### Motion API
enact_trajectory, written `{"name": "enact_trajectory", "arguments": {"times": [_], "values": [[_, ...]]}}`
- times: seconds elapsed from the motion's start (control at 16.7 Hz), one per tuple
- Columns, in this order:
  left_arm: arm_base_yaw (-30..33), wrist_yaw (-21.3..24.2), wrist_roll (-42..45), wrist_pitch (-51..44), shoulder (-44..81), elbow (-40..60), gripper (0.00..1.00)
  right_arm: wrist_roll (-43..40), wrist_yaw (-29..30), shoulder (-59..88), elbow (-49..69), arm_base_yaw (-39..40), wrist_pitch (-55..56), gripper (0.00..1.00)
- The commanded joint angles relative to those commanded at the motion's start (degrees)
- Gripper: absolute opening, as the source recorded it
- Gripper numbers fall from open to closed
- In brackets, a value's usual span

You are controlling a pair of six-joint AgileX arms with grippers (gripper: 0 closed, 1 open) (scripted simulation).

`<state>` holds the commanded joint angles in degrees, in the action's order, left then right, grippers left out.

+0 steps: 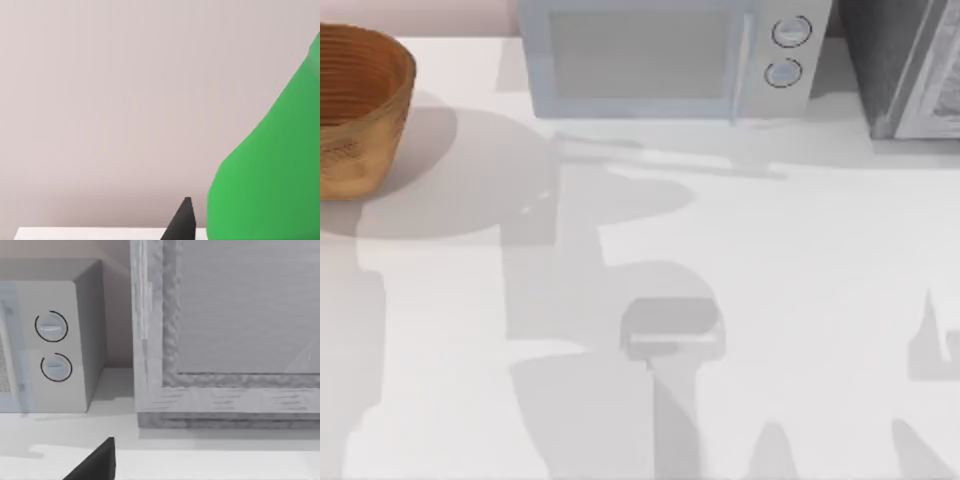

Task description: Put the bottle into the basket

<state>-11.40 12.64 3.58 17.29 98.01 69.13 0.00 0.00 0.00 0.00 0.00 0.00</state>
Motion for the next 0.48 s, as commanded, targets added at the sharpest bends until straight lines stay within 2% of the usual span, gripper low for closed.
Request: {"name": "enact_trajectory", "arguments": {"times": [0.48], "values": [[0.0,0.0,0.0,0.0,0.0,0.0,0.75,0.0,0.0,0.0,0.0,0.0,0.0,1.00]]}}
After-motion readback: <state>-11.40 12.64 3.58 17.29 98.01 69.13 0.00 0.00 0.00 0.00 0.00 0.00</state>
